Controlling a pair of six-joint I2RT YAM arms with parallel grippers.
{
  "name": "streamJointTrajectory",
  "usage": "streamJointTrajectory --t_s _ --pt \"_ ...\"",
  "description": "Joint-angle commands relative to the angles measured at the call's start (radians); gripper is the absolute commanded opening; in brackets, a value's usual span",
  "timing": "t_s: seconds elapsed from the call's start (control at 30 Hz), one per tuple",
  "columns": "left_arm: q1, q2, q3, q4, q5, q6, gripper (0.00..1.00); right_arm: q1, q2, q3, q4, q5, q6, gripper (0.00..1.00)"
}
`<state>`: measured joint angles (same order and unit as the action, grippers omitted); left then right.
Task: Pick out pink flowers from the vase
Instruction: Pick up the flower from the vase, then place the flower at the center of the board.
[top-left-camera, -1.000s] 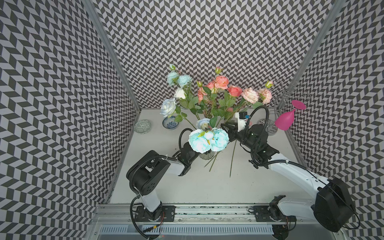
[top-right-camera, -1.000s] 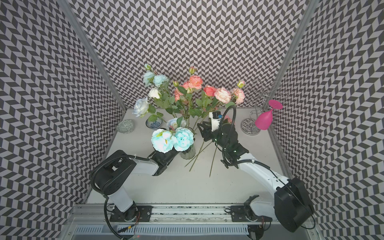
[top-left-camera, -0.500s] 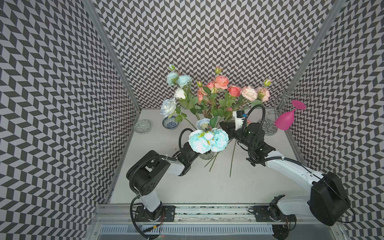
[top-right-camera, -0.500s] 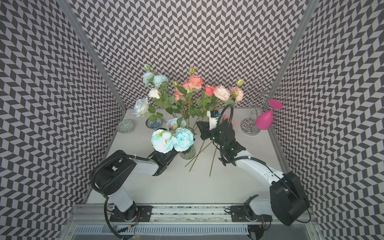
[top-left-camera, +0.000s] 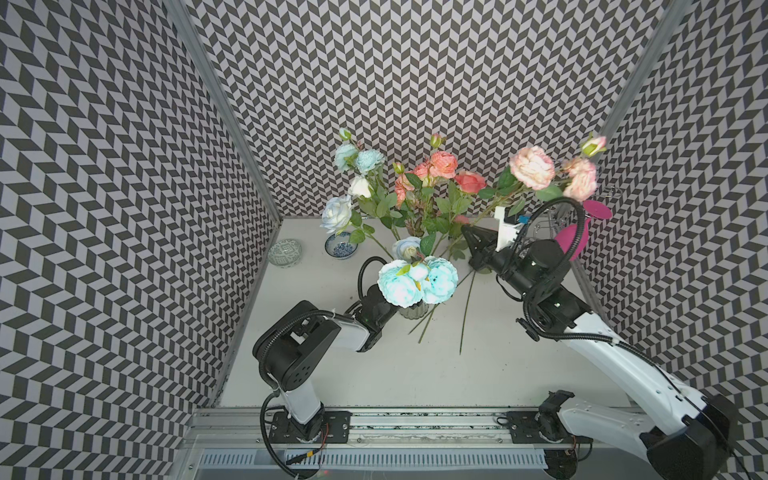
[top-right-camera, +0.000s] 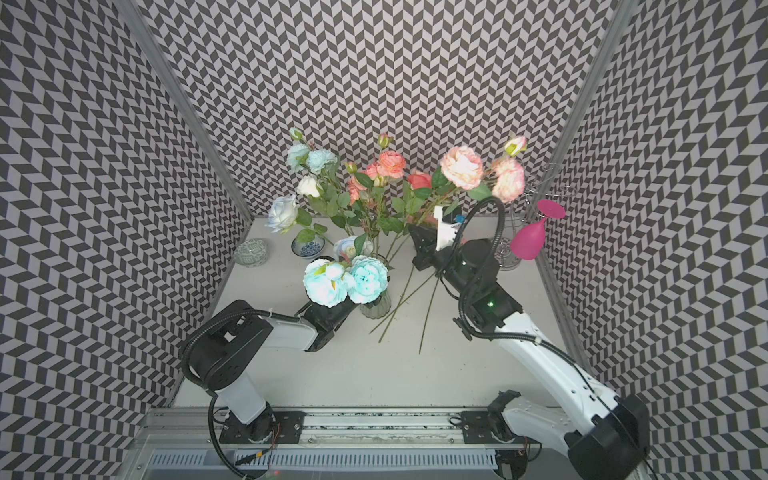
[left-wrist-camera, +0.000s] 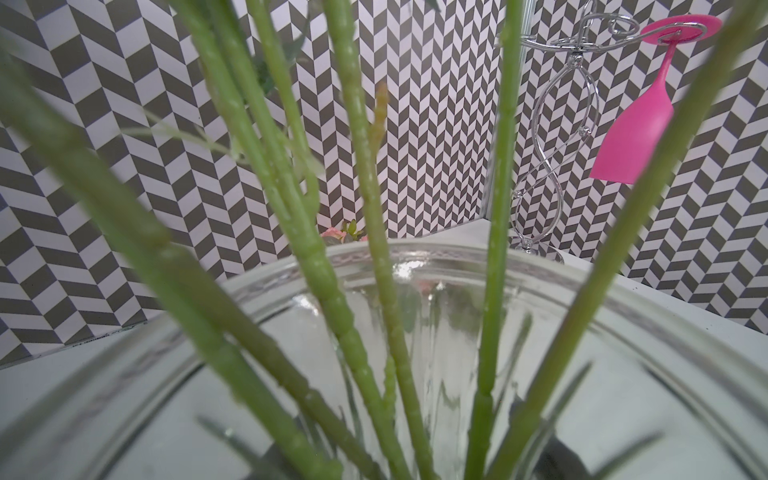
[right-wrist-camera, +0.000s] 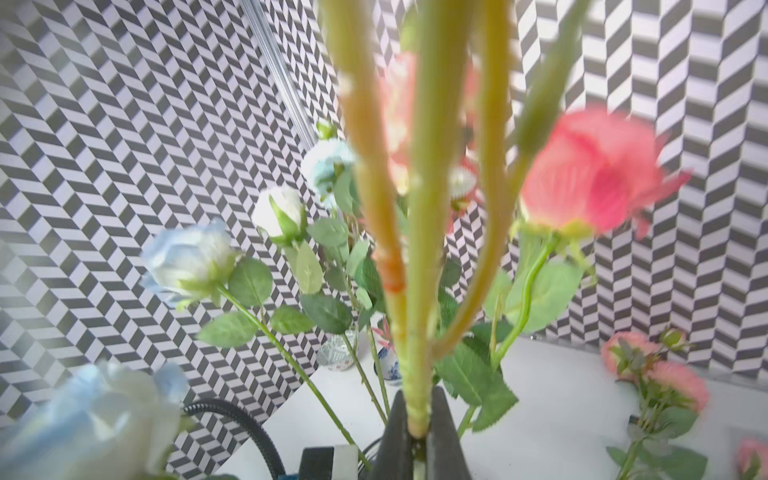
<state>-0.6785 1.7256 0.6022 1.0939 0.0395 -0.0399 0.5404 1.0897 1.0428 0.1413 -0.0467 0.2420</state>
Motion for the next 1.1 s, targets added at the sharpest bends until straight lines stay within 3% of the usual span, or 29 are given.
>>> streamJointTrajectory --t_s 0.0,0.17,0.27,0.47,0.7,1.07 --pt "-0.006 0.022 -0.027 -0.105 -0.003 -0.017 0.0 -0.011 -0.044 0.093 -0.155 0.227 -0.079 0.0" --pt "-0.006 0.024 -0.027 -0.107 -0.003 -0.017 0.0 -0.059 -0.074 0.213 -0.304 0.507 -0.134 0.0" --pt "-0.004 0.024 -0.027 -0.106 -0.003 -0.016 0.0 -0.113 -0.084 0.272 -0.355 0.567 -0.158 0.0" --pt "-0.001 0.025 -0.027 -0.108 -0.003 -0.014 0.0 -0.22 -0.029 0.359 -0.487 0.457 -0.149 0.0" --pt "0.0 0.015 -0.03 -0.114 -0.004 -0.014 0.0 -0.295 0.016 0.292 -0.532 0.255 -0.065 0.0" --pt "0.0 0.017 -0.027 -0.111 -0.002 -0.012 0.0 -0.315 -0.002 0.36 -0.515 0.138 -0.057 0.0"
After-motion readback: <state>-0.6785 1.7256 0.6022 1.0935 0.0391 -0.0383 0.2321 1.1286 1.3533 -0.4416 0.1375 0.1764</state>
